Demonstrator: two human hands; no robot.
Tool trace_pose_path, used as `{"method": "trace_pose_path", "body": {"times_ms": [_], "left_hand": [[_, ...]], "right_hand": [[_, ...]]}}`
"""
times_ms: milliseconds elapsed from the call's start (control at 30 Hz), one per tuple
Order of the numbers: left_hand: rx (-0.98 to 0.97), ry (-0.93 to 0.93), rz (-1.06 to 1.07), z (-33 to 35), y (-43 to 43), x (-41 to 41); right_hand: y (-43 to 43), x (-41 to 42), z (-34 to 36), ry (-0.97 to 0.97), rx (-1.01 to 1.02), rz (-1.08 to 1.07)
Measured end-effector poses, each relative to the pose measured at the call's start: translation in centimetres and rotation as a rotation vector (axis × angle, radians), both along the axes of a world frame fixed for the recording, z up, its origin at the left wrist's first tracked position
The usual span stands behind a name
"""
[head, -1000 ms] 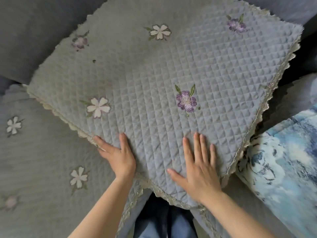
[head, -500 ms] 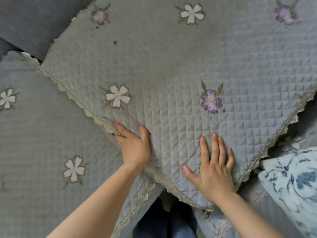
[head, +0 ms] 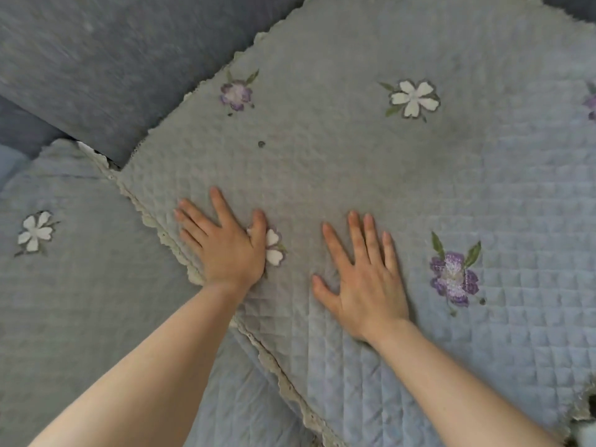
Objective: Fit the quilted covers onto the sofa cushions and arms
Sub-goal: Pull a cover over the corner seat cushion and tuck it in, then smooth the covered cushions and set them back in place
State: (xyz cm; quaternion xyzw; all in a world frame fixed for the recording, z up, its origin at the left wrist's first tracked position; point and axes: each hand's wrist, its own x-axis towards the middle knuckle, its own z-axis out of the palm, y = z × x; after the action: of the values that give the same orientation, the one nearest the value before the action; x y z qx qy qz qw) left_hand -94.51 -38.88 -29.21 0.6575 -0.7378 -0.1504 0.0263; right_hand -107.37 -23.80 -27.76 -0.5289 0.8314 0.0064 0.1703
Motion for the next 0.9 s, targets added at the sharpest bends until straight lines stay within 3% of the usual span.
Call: {"method": "trace_pose_path", "body": {"times_ms": [167, 433, 567, 667, 800, 900], "left_hand": [[0.037, -0.023, -0.015, -4.3, -1.0, 0.3], [0.097, -0.107, -0.030, 0.2, 0.1, -0.6], [0.187, -0.063, -0.332, 1.7, 9.2, -3.0], [0.217, -0.094, -0.530, 2.1, 18.4, -5.0], [0.230, -0.085, -0.695, 2.8, 23.6, -4.8], [0.351, -0.315, -0.744, 3.9, 23.5, -4.4]], "right_hand": [[-0.9, 0.1, -2.6, -0.003, -0.051, 0.023], [1.5, -2.6, 0.0, -0.113, -0.096, 0.006], [12.7, -7.2, 1.1, 0.043, 0.024, -0.440], [19.2, -5.9, 0.9, -0.016, 0.080, -0.491], [21.1, -4.0, 0.5, -0.155, 0.048, -0.610], [22.2, -6.7, 2.8, -0.337, 0.150, -0.508]]}}
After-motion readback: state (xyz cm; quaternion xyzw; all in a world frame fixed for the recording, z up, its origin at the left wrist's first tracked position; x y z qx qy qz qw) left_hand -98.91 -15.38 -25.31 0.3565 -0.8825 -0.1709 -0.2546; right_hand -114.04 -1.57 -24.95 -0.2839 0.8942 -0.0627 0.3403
